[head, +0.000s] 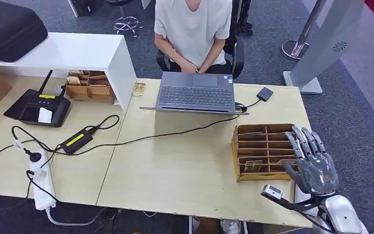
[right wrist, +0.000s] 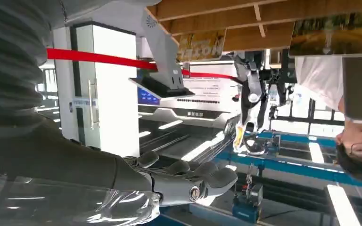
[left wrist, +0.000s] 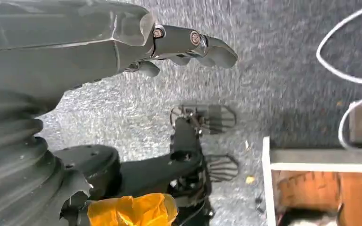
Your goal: Pass the card to the sensor for recognition and then transmit it.
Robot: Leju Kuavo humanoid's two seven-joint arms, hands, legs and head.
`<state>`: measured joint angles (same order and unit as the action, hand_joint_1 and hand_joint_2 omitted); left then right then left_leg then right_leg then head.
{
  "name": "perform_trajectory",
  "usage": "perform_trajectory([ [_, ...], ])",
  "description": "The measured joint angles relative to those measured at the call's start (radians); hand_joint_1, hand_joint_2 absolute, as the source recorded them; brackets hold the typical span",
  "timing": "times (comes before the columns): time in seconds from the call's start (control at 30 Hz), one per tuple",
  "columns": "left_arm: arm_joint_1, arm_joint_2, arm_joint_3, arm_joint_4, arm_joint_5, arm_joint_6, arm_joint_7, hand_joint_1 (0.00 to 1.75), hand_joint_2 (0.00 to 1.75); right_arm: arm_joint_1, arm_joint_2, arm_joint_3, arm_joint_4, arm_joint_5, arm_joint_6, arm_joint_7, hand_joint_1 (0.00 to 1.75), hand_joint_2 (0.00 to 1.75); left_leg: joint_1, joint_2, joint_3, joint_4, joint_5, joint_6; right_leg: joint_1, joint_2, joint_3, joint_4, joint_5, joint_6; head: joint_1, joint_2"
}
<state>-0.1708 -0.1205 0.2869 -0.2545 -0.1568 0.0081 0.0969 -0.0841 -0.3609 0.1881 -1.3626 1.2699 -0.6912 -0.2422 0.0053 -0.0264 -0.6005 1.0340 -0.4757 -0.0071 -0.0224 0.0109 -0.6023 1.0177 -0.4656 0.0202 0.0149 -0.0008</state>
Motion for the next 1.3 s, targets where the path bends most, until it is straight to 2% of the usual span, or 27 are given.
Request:
perform_trajectory([
  [0.13, -0.002, -0.005, 0.000, -0.008, 0.004, 0.037, -0.039, 0.00, 1.75, 0.006, -0.023, 0.019, 0.007, 0.000, 0.000, 0.035, 0.00, 1.75, 0.000, 0.000, 0.000, 0.000, 0.000, 0.000, 0.000, 0.000, 0.000, 0.000, 0.000, 0.000, 0.000, 0.000],
  [0.37, -0.007, -0.005, 0.000, -0.008, 0.055, -0.036, -0.037, 0.00, 1.75, 0.015, -0.070, 0.053, 0.011, -0.009, 0.024, 0.042, 0.00, 1.75, 0.000, 0.000, 0.000, 0.000, 0.000, 0.000, 0.000, 0.000, 0.000, 0.000, 0.000, 0.000, 0.000, 0.000],
  [0.6, -0.007, -0.004, 0.000, -0.008, 0.060, -0.050, -0.037, 0.00, 1.75, 0.015, -0.098, 0.077, 0.021, -0.016, 0.039, 0.040, 0.00, 1.75, 0.000, 0.000, 0.000, 0.000, 0.000, 0.000, 0.000, 0.000, 0.000, 0.000, 0.000, 0.000, 0.000, 0.000],
  [1.3, -0.007, -0.005, 0.000, -0.008, 0.063, -0.053, -0.037, 0.00, 1.75, 0.009, -0.108, 0.122, 0.035, -0.024, 0.063, 0.042, 0.00, 1.75, 0.000, 0.000, 0.000, 0.000, 0.000, 0.000, 0.000, 0.000, 0.000, 0.000, 0.000, 0.000, 0.000, 0.000],
])
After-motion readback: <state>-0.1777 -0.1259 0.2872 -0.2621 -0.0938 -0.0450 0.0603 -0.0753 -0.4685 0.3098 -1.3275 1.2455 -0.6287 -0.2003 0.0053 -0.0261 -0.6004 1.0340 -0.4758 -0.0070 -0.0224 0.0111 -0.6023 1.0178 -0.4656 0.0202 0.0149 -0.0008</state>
